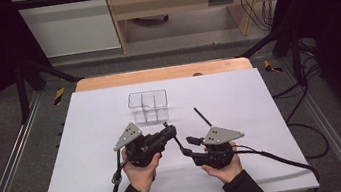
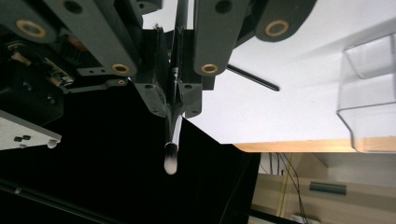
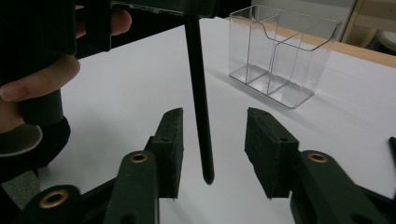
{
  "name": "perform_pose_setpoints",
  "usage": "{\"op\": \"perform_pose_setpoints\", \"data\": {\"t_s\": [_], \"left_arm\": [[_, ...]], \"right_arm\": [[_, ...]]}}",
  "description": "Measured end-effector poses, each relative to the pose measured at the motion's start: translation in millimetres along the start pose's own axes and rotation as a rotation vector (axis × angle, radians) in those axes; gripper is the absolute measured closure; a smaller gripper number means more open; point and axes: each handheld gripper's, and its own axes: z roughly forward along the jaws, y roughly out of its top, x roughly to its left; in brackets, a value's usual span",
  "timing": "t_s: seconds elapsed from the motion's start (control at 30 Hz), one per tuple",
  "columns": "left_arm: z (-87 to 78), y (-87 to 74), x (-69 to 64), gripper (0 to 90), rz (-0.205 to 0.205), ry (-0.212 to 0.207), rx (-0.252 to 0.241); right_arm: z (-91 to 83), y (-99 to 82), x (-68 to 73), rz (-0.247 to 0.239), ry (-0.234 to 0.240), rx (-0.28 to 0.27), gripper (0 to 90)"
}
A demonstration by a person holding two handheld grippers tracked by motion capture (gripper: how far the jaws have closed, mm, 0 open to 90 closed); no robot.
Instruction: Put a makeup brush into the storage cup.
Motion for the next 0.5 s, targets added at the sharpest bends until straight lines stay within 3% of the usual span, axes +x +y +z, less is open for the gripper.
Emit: {"op": "perform_pose_setpoints", "data": {"t_s": [0.5], "left_arm": [[-17.5, 8.2, 9.8, 83.1, 0.039, 0.041, 0.032]], "right_arm": [[-10.4, 3.3, -9.4, 0.029, -0.073, -0.006, 37.7]]}}
